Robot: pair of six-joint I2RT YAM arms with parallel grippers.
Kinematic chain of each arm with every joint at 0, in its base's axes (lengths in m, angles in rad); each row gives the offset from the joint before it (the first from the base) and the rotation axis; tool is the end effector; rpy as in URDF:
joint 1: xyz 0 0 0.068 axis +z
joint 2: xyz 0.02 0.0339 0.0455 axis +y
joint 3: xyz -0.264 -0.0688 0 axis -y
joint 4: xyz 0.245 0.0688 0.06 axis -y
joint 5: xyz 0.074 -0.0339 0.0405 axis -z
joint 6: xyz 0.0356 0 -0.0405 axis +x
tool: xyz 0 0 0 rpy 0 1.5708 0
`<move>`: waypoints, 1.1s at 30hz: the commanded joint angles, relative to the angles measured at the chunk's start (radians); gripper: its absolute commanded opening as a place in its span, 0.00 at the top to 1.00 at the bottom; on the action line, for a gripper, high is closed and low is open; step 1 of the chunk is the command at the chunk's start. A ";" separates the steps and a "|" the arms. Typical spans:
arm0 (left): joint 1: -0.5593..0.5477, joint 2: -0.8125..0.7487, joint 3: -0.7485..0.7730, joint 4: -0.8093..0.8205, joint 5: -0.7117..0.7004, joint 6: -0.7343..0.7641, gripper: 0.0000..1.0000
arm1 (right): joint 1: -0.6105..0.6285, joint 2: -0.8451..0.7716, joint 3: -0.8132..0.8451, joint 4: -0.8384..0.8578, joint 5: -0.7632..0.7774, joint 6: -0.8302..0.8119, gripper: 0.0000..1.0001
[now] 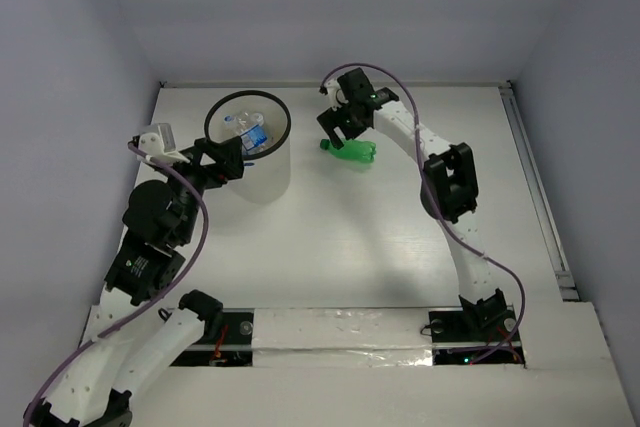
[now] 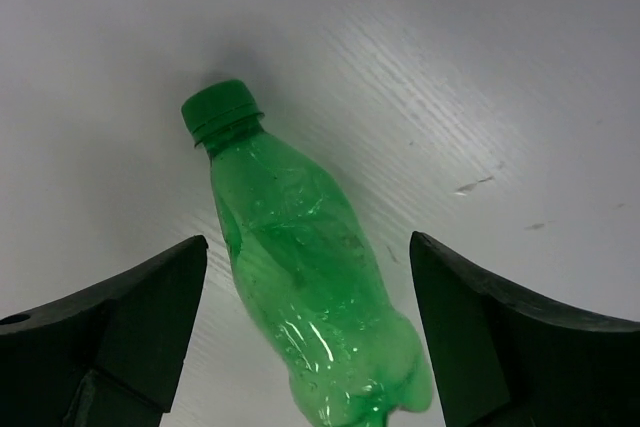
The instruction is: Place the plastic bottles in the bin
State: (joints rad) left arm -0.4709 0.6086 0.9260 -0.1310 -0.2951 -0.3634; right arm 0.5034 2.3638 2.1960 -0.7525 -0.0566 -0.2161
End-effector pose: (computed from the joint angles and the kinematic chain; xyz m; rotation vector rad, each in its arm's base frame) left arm 0.1149 -0.0469 0.4179 -0.1739 1.3993 -0.4897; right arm 0.4598 0.2555 0.2298 -0.9021 2.3306 0.1907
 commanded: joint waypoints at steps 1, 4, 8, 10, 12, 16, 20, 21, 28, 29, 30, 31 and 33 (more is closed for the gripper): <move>0.002 -0.012 -0.029 0.019 0.001 0.035 0.15 | -0.005 0.037 0.070 -0.143 -0.048 -0.026 0.14; 0.002 -0.023 -0.042 0.031 -0.006 0.040 0.15 | -0.005 0.022 0.022 -0.111 -0.055 -0.002 0.21; 0.002 -0.043 -0.062 0.045 -0.001 0.030 0.16 | -0.005 0.005 -0.021 -0.096 -0.097 0.007 0.47; 0.002 -0.056 -0.075 0.045 -0.007 0.026 0.16 | -0.005 -0.006 -0.036 -0.090 -0.106 0.007 0.56; 0.002 -0.070 -0.090 0.047 -0.018 0.021 0.16 | -0.005 -0.053 -0.088 -0.041 -0.120 0.018 0.60; 0.002 -0.112 -0.118 0.060 -0.033 0.020 0.17 | -0.005 -0.225 -0.198 0.086 -0.161 0.070 0.61; 0.002 -0.127 -0.128 0.064 -0.053 0.020 0.17 | -0.005 -0.452 -0.298 0.226 -0.088 0.194 0.62; 0.002 -0.130 -0.133 0.065 -0.056 0.021 0.17 | -0.005 -0.497 -0.336 0.293 -0.078 0.213 0.62; 0.021 -0.150 -0.148 0.077 -0.055 0.015 0.17 | 0.079 -0.750 -0.518 0.760 -0.245 0.461 0.66; 0.021 -0.150 -0.148 0.077 -0.055 0.014 0.18 | 0.114 -0.747 -0.522 0.819 -0.276 0.507 0.66; 0.021 -0.152 -0.150 0.079 -0.053 0.012 0.18 | 0.132 -0.738 -0.524 0.925 -0.285 0.535 0.66; 0.021 -0.153 -0.151 0.079 -0.053 0.012 0.18 | 0.150 -0.723 -0.518 0.967 -0.290 0.556 0.66; 0.021 -0.155 -0.153 0.080 -0.052 0.014 0.18 | 0.199 -0.648 -0.448 1.012 -0.279 0.587 0.66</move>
State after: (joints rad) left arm -0.4561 0.4667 0.7784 -0.1020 -0.3435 -0.3492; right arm 0.6411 1.5867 1.7321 0.0612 -0.2836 0.2562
